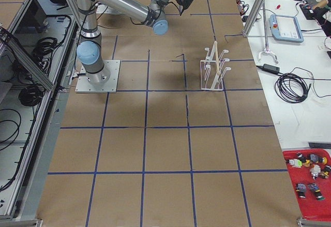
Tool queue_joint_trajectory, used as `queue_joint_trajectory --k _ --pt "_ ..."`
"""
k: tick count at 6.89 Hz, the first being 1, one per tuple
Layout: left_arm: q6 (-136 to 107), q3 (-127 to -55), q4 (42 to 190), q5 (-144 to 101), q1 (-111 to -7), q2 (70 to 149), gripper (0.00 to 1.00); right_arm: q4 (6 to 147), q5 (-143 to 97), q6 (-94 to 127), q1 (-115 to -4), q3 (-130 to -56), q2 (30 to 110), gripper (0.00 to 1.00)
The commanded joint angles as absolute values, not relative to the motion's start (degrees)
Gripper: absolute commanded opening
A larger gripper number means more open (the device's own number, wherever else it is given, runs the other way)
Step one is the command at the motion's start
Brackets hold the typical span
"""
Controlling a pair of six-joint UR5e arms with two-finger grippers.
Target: Transfer IKEA cup to right arm and place on rack
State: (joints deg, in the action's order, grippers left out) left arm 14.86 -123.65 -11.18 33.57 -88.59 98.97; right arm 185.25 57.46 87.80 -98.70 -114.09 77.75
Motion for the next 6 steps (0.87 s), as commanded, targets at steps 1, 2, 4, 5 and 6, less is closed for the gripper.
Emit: queue_joint_trajectory --k 1,2,4,5,6 --pt "14.85 -123.66 -11.16 33.57 -88.51 98.88 0.0 185.19 57.83 87.8 -99.31 -113.29 77.08 0.99" --pt "14.85 -123.66 -11.16 33.57 -88.51 98.79 0.0 185.19 57.83 87.8 -99.4 -113.29 76.73 0.99" --pt "14.85 -123.66 -11.16 33.57 -88.51 98.7 0.01 185.19 57.92 87.8 -100.37 -113.38 76.64 0.99" --pt "14.85 -123.75 -11.16 33.57 -88.51 98.7 0.01 185.1 57.92 88.59 -100.46 -113.29 76.64 0.99" --pt "14.85 -123.66 -11.25 33.57 -88.59 98.7 0.01 185.1 57.92 88.94 -100.46 -113.2 76.64 0.99"
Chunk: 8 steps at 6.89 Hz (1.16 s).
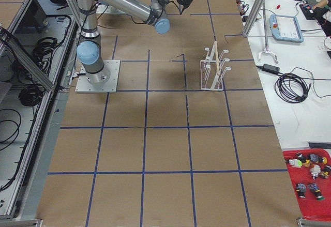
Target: Transfer IKEA cup to right arm and place on rack
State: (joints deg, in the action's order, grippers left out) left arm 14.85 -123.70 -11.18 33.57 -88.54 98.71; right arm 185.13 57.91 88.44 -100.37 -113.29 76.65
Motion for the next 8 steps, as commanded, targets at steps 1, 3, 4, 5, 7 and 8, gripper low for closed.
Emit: queue_joint_trajectory --k 1,3,4,5,7,8 --pt "14.85 -123.66 -11.25 33.57 -88.59 98.7 0.01 185.1 58.18 88.86 -100.46 -113.2 76.64 0.97" --pt "14.85 -123.66 -11.16 33.57 -88.59 98.7 0.01 185.19 58.8 88.86 -100.46 -113.29 76.73 0.8" --pt "14.85 -123.66 -11.16 33.57 -88.59 98.7 0.01 185.19 58.28 89.03 -100.46 -113.29 76.73 0.73" --pt "14.51 -123.58 -11.25 33.57 -88.59 98.7 0.04 185.36 58.1 88.95 -100.46 -113.29 76.73 0.55" --pt "13.28 -123.31 -11.25 33.75 -88.59 98.7 0.17 185.71 58.01 88.94 -100.55 -113.29 76.73 0.44" --pt "13.27 -123.05 -11.34 34.19 -88.59 98.7 0.25 185.71 58.01 88.95 -100.55 -113.29 76.73 0.43"
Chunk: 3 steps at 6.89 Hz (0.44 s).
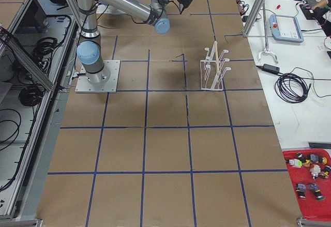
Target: Transfer IKEA cup to right arm and place on rack
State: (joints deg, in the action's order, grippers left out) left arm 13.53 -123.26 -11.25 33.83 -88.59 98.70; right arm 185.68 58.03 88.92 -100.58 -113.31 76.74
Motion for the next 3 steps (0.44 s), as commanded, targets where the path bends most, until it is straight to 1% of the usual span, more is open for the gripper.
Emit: queue_joint_trajectory --k 1,2,3 --pt "13.45 -123.05 -13.08 34.36 -88.51 98.96 0.49 185.8 58.01 88.95 -100.46 -113.29 76.73 0.43" --pt "13.36 -123.05 -14.75 34.8 -88.51 99.4 0.62 185.8 57.92 88.95 -100.46 -113.29 76.73 0.42" --pt "13.27 -123.05 -14.94 35.33 -88.42 100.1 0.78 185.8 57.92 88.86 -100.46 -113.29 76.73 0.41"
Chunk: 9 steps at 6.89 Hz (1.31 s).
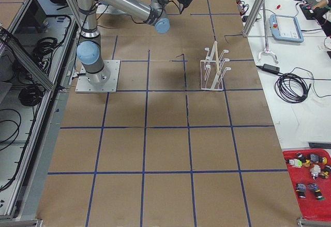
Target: Transfer IKEA cup to right arm and place on rack
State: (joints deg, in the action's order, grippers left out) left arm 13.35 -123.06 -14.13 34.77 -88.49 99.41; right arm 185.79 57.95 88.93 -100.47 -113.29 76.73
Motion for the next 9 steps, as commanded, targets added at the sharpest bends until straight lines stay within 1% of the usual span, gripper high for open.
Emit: queue_joint_trajectory --k 1,2,3,4,7,9 --pt "13.1 -123.05 -15.2 35.33 -87.98 100.11 0.87 185.8 57.92 88.6 -100.46 -113.2 76.73 0.36" --pt "13.01 -123.39 -15.29 35.33 -86.85 99.85 0.93 185.8 57.92 88.25 -100.2 -112.77 76.64 0.31" --pt "12.92 -123.57 -15.12 34.46 -83.79 98.89 0.96 185.63 57.83 88.16 -99.59 -111.98 76.47 0.16" --pt "12.75 -123.66 -15.12 33.24 -81.06 98.62 0.96 185.54 57.83 86.68 -98.45 -111.8 76.46 0.12" --pt "12.48 -122.44 -12.24 32.77 -75.51 98.87 0.98 185.01 58.44 55.57 -89.85 -110.93 76.64 0.12" --pt "12.31 -116.84 5.26 52.99 -75.93 97.4 0.99 185.01 62.46 31.42 -87.46 -109.43 76.38 0.12"
